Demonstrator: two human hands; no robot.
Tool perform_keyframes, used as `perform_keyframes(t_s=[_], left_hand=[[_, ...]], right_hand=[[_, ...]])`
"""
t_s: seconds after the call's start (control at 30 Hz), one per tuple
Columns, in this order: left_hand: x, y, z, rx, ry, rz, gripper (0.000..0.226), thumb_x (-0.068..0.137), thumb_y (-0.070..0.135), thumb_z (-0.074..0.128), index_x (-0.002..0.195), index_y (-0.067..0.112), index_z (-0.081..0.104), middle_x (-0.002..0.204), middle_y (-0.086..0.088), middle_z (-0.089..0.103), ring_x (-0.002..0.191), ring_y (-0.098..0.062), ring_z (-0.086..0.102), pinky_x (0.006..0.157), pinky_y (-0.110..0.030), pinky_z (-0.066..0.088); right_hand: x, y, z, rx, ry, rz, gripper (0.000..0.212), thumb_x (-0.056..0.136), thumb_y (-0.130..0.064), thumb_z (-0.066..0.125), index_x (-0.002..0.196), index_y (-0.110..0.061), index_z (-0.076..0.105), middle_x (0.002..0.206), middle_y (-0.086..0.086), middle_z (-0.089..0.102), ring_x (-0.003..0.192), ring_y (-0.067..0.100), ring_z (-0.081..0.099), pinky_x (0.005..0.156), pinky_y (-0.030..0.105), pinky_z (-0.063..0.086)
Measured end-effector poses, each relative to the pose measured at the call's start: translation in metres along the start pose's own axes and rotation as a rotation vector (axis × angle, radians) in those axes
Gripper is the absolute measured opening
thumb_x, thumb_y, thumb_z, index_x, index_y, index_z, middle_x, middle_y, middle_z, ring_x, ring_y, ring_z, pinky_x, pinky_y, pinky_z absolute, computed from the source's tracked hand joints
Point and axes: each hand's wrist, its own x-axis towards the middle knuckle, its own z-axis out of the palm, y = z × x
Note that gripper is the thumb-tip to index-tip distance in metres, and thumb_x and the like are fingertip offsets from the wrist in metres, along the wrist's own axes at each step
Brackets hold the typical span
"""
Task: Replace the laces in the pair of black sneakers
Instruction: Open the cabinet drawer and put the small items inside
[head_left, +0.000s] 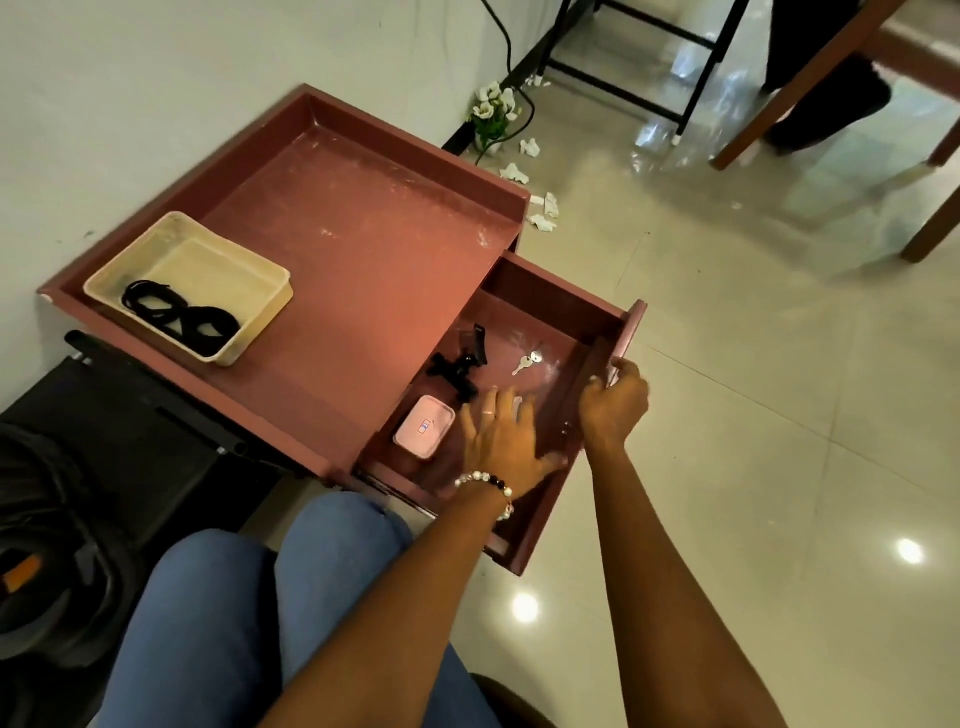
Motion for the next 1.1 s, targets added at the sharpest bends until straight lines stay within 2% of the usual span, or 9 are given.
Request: perform_keyframes(t_s=[0.07,0.17,0.47,0.73,0.83,0.9,0.97,1.03,1.1], left_hand=[[-0.012,0.006,0.006,0.049,-0.028,-0.046,0.103,0.076,0.075,0.054,0.153,0.018,0.016,0.161,-0.011,0.007,0.149,-0.032,-0.002,0.112,-0.063,-0.006],[-0.019,0.005,0.009,0.062,-0.071,-0.079,0.124,0.066,0.086,0.051,0.155,0.016,-0.001,0.160,-0.017,-0.011,0.146,-0.034,-0.019,0.106,-0.064,-0.018],[-0.019,-0.011,-0.008,0.094,0.089,-0.205,0.138,0.062,0.078,0.065,0.152,0.007,-0.013,0.155,-0.020,-0.027,0.142,-0.037,-0.027,0.104,-0.067,-0.019],[-0.010,-0.057,-0.039,0.075,0.207,-0.469,0.132,0.066,0.064,0.071,0.151,0.000,-0.007,0.157,-0.027,-0.010,0.145,-0.042,-0.013,0.107,-0.065,-0.013],[-0.005,-0.082,-0.051,0.096,0.196,-0.509,0.123,0.072,0.062,0.067,0.152,-0.001,-0.001,0.157,-0.030,-0.002,0.145,-0.046,-0.006,0.111,-0.066,-0.007],[0.000,-0.094,-0.057,0.100,0.180,-0.530,0.115,0.075,0.058,0.067,0.151,-0.003,0.007,0.155,-0.032,0.006,0.144,-0.049,0.005,0.113,-0.066,0.002],[0.008,-0.102,-0.059,0.143,0.174,-0.518,0.104,0.077,0.052,0.069,0.149,-0.006,0.020,0.151,-0.036,0.019,0.139,-0.053,0.020,0.113,-0.063,0.016],[0.014,-0.107,-0.057,0.215,0.149,-0.512,0.088,0.074,0.045,0.074,0.139,-0.006,0.043,0.139,-0.037,0.042,0.126,-0.054,0.043,0.105,-0.060,0.037],[0.016,-0.111,-0.053,0.226,0.094,-0.530,0.080,0.066,0.044,0.079,0.127,-0.004,0.058,0.126,-0.035,0.055,0.113,-0.053,0.055,0.095,-0.056,0.047]], right_hand=[[-0.015,0.005,-0.008,0.025,-0.094,0.062,0.033,0.093,-0.004,0.057,0.126,-0.007,0.057,0.116,0.014,0.065,0.103,0.033,0.063,0.094,0.041,0.053],[-0.028,0.008,-0.009,-0.022,-0.181,0.054,0.030,0.094,-0.008,0.053,0.124,-0.005,0.053,0.112,0.015,0.065,0.100,0.035,0.063,0.090,0.043,0.055],[-0.035,-0.013,0.017,0.046,-0.367,0.101,0.035,0.095,-0.006,0.046,0.129,-0.014,0.048,0.118,0.011,0.062,0.105,0.035,0.062,0.090,0.049,0.055],[-0.047,-0.064,0.072,0.203,-0.541,0.141,0.025,0.098,-0.021,0.051,0.121,-0.011,0.051,0.115,0.009,0.061,0.103,0.027,0.060,0.091,0.041,0.054],[-0.053,-0.087,0.094,0.253,-0.602,0.163,0.038,0.090,-0.031,0.064,0.119,-0.009,0.053,0.114,0.008,0.064,0.101,0.026,0.062,0.090,0.042,0.054],[-0.054,-0.096,0.112,0.227,-0.625,0.145,0.050,0.077,-0.035,0.074,0.116,-0.009,0.057,0.111,0.007,0.067,0.097,0.027,0.065,0.088,0.044,0.057],[-0.055,-0.102,0.127,0.173,-0.628,0.104,0.051,0.073,-0.025,0.079,0.116,-0.008,0.058,0.112,0.007,0.067,0.098,0.027,0.065,0.088,0.042,0.056],[-0.055,-0.106,0.134,0.165,-0.597,0.092,0.049,0.073,-0.013,0.082,0.115,-0.005,0.058,0.113,0.009,0.067,0.098,0.027,0.064,0.088,0.038,0.056],[-0.055,-0.106,0.135,0.208,-0.575,0.106,0.051,0.070,-0.006,0.084,0.111,-0.003,0.054,0.113,0.010,0.065,0.097,0.026,0.064,0.082,0.035,0.057]])
